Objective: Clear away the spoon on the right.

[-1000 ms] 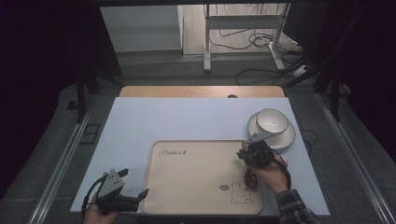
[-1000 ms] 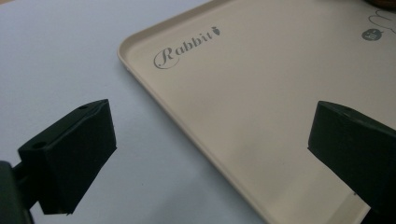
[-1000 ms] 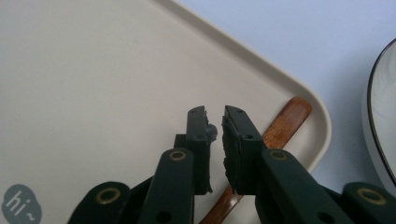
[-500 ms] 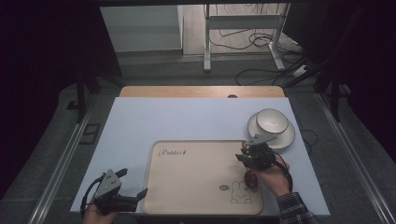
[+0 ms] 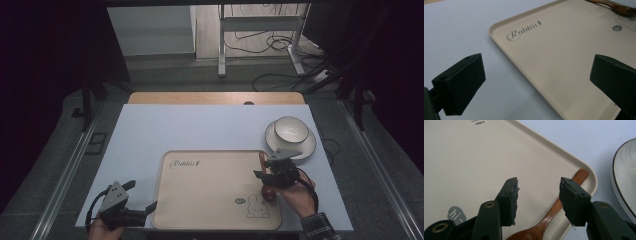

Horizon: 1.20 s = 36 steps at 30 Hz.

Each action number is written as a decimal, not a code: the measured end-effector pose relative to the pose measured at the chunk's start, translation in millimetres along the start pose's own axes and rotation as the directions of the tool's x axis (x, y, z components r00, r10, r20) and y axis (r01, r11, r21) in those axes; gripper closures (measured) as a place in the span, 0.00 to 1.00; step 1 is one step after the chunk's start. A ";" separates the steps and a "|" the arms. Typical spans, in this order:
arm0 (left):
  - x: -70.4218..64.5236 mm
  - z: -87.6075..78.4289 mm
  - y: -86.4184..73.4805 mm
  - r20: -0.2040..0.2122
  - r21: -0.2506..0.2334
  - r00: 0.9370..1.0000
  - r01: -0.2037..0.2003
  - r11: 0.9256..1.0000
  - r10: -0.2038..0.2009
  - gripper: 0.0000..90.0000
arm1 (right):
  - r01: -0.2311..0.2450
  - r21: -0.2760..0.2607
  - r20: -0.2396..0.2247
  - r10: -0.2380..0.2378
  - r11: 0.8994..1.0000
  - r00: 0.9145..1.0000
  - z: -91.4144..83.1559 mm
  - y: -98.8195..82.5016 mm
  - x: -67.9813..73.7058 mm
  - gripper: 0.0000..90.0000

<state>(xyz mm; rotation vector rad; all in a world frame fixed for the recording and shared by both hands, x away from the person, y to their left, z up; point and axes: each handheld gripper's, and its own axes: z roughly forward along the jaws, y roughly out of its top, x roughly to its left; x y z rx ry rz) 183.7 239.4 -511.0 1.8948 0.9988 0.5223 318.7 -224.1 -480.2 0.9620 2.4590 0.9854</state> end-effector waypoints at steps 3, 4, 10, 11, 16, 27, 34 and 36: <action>0.1 0.1 0.0 -0.001 0.001 1.000 0.001 1.000 -0.001 0.00 | -0.005 -0.010 0.000 0.005 1.000 1.000 -4.6 -2.1 1.4 0.52; 0.1 0.1 0.0 -0.001 0.001 1.000 0.001 1.000 -0.001 0.00 | -0.005 -0.013 0.001 0.005 1.000 1.000 -5.9 -2.7 1.8 0.51; 0.0 0.3 0.1 -0.002 0.004 1.000 0.001 1.000 -0.001 0.00 | -0.005 -0.027 0.004 0.005 1.000 1.000 -12.4 -6.2 4.2 0.45; 0.0 0.3 0.1 -0.002 0.004 1.000 0.001 1.000 -0.001 0.00 | -0.004 -0.029 0.003 0.004 1.000 1.000 -13.5 -6.7 4.3 0.44; 0.1 0.4 0.1 -0.002 0.005 1.000 0.001 1.000 -0.001 0.00 | -0.009 -0.048 0.009 0.009 0.999 1.000 -18.2 -9.1 5.8 0.37; -0.2 0.6 0.2 -0.003 0.007 1.000 0.001 1.000 -0.001 0.00 | -0.002 -0.062 0.021 0.003 0.998 1.000 -27.8 -18.1 7.9 0.25; -0.3 0.8 0.3 -0.002 0.009 1.000 -0.001 1.000 0.001 0.00 | -0.007 -0.080 0.030 0.009 0.997 1.000 -35.8 -25.7 7.8 0.18; -0.3 0.9 0.3 -0.002 0.010 1.000 -0.002 1.000 0.002 0.00 | -0.005 -0.083 0.033 0.008 0.997 0.999 -37.4 -27.8 8.1 0.17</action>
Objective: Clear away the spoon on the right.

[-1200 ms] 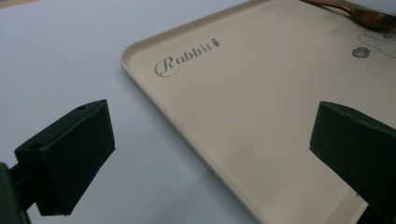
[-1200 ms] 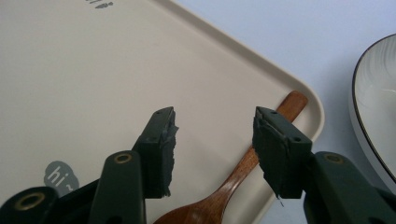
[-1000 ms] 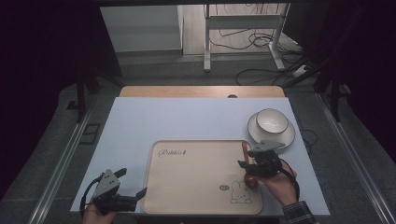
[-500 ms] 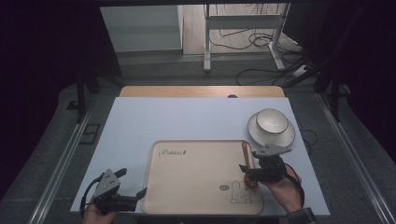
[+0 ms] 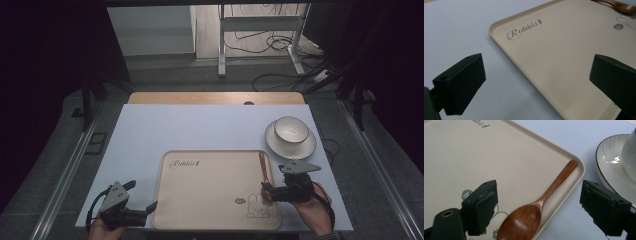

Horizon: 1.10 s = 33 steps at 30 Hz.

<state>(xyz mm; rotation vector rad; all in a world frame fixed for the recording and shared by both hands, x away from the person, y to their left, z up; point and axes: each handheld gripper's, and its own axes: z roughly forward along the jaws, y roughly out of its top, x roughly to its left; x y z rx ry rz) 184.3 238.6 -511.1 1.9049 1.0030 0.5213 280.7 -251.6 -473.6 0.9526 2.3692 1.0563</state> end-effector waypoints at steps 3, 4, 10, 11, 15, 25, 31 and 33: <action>-0.1 0.1 0.0 -0.001 -0.001 1.000 0.002 1.000 -0.002 0.00 | -0.004 -0.003 0.000 0.004 1.000 1.000 -1.7 -1.6 0.4 0.15; -0.2 0.1 0.0 -0.002 -0.001 1.000 0.002 1.000 -0.002 0.00 | -0.003 -0.008 0.000 0.003 1.000 1.000 -2.8 -2.5 0.5 0.15; -0.2 0.2 0.1 -0.002 0.002 1.000 0.001 1.000 -0.001 0.00 | -0.011 -0.030 0.011 0.011 0.999 1.000 -10.3 -9.2 1.5 0.10; -0.2 0.3 0.1 -0.001 0.002 1.000 0.000 1.000 0.000 0.00 | -0.008 -0.036 0.014 0.009 0.999 1.000 -13.0 -11.5 1.8 0.08; -0.2 0.4 0.1 -0.002 0.003 1.000 0.000 1.000 0.000 0.00 | -0.009 -0.049 0.020 0.010 0.999 1.000 -16.8 -14.6 2.6 0.07; -0.1 0.5 0.2 -0.002 0.006 1.000 0.000 1.000 0.000 0.00 | 0.001 -0.076 0.045 0.002 0.997 0.999 -27.0 -27.8 5.3 0.00; 0.0 0.7 0.3 -0.002 0.008 1.000 -0.002 1.000 0.002 0.00 | -0.012 -0.055 0.047 0.015 0.998 0.999 -30.4 -45.6 5.6 0.00; 0.0 0.8 0.3 -0.001 0.008 1.000 -0.003 1.000 0.003 0.00 | -0.016 -0.048 0.046 0.019 0.999 0.999 -30.3 -47.6 5.5 0.00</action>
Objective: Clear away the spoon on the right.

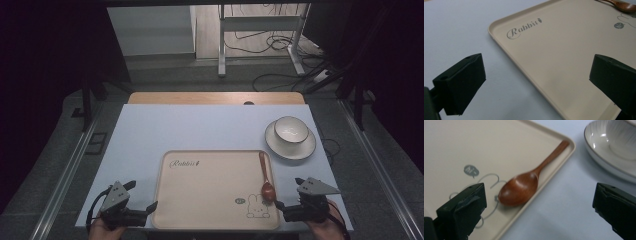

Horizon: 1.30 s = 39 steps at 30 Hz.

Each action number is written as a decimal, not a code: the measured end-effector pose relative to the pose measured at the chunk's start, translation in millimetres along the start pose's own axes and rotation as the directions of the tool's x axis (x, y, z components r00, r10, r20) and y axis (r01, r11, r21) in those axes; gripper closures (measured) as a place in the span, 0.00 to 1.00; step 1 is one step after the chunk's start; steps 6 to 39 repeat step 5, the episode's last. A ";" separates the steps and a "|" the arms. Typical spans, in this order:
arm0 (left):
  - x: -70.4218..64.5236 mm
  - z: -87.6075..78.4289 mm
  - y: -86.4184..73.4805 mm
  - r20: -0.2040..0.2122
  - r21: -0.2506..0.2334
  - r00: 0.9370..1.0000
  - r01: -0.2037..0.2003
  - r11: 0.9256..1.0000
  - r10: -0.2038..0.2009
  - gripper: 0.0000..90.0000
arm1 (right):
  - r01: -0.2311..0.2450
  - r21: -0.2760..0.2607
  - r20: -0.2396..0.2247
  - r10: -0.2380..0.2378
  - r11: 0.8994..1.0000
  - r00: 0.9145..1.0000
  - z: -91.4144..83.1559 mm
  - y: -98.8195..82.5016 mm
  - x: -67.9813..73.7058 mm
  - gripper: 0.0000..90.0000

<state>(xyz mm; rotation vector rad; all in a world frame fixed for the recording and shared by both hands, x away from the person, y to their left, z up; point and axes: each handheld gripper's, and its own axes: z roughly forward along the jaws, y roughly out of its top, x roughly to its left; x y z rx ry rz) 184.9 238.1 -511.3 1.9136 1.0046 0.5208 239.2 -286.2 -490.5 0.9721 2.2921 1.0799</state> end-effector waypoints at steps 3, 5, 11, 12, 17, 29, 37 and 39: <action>0.0 0.2 0.3 0.000 -0.001 1.000 0.000 1.000 0.000 0.00 | -0.007 0.026 0.005 0.007 1.000 1.000 0.6 -6.1 -1.3 0.00; -0.1 1.0 0.7 0.001 0.004 1.000 0.000 1.000 0.000 0.00 | -0.014 0.024 0.003 0.014 1.000 1.000 0.3 -6.8 -2.5 0.00; -0.1 1.0 0.7 0.001 0.004 1.000 0.000 1.000 0.000 0.00 | -0.014 0.024 0.003 0.014 1.000 1.000 0.3 -6.8 -2.5 0.00; -0.1 1.0 0.7 0.001 0.004 1.000 0.000 1.000 0.000 0.00 | -0.014 0.024 0.003 0.014 1.000 1.000 0.3 -6.8 -2.5 0.00; -0.1 1.0 0.7 0.001 0.004 1.000 0.000 1.000 0.000 0.00 | -0.014 0.024 0.003 0.014 1.000 1.000 0.3 -6.8 -2.5 0.00; -0.1 1.0 0.7 0.001 0.004 1.000 0.000 1.000 0.000 0.00 | -0.014 0.024 0.003 0.014 1.000 1.000 0.3 -6.8 -2.5 0.00; -0.1 1.0 0.7 0.001 0.004 1.000 0.000 1.000 0.000 0.00 | -0.014 0.024 0.003 0.014 1.000 1.000 0.3 -6.8 -2.5 0.00; -0.1 1.0 0.7 0.001 0.004 1.000 0.000 1.000 0.000 0.00 | -0.014 0.024 0.003 0.014 1.000 1.000 0.3 -6.8 -2.5 0.00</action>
